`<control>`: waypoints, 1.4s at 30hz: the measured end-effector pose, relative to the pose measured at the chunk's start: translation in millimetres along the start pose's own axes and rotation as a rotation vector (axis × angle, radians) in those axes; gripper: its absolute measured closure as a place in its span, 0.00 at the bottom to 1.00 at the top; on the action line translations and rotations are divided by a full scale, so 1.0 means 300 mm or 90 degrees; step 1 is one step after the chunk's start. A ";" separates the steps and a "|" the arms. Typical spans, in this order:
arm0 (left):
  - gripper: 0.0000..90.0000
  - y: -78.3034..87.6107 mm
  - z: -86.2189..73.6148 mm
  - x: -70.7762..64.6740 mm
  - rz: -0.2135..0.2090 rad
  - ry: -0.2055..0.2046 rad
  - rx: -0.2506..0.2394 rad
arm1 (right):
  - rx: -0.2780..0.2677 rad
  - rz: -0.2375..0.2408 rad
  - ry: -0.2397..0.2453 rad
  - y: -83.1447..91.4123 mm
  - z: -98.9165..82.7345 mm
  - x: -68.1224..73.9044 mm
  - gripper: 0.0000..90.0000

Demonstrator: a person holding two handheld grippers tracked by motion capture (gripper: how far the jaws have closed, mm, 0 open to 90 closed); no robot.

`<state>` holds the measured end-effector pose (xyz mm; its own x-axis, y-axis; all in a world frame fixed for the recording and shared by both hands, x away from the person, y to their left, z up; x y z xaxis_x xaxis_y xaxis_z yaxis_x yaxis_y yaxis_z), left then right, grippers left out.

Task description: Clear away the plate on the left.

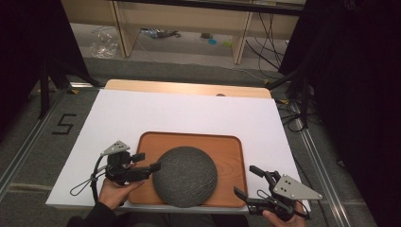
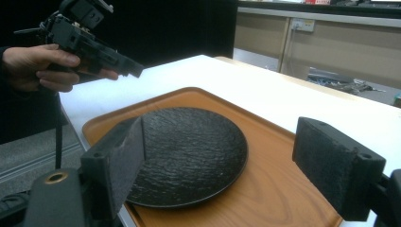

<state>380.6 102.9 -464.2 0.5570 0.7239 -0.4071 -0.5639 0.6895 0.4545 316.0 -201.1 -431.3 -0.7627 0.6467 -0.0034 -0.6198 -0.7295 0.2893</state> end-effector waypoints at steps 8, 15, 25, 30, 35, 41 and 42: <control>0.20 0.049 0.033 -0.029 -0.014 -0.056 -0.048 | -0.002 0.006 -0.002 -0.005 0.002 0.007 0.21; 0.20 0.084 0.045 -0.059 -0.030 -0.100 -0.076 | -0.002 0.000 -0.001 -0.003 0.001 0.001 0.21; 0.20 0.130 0.032 -0.099 -0.013 -0.149 -0.098 | -0.005 -0.002 -0.001 -0.003 0.002 0.000 0.21; 0.20 0.152 0.028 -0.116 -0.007 -0.161 -0.112 | -0.005 -0.003 -0.001 -0.003 0.002 -0.001 0.21; 0.19 0.161 0.015 -0.131 0.001 -0.175 -0.110 | 0.000 -0.001 -0.010 0.000 0.000 0.005 0.21; 0.17 0.167 0.010 -0.142 0.020 -0.195 -0.117 | -0.009 0.002 0.000 -0.001 0.005 0.004 0.20; 0.17 0.167 0.010 -0.144 0.019 -0.195 -0.119 | -0.009 0.001 -0.001 -0.001 0.006 0.005 0.20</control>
<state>330.1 106.0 -421.5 0.6801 0.7222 -0.1264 -0.6681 0.6815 0.2987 315.3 -199.7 -429.7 -0.7639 0.6453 -0.0018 -0.6206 -0.7338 0.2764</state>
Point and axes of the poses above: each handheld gripper's, and its own axes: y roughly backward along the jaws, z roughly out of its top, x roughly to its left, the point moved 9 cm from there along -y, roughly forward along the jaws, and after that the axes turned 2 degrees about x, right-handed, at the moved point
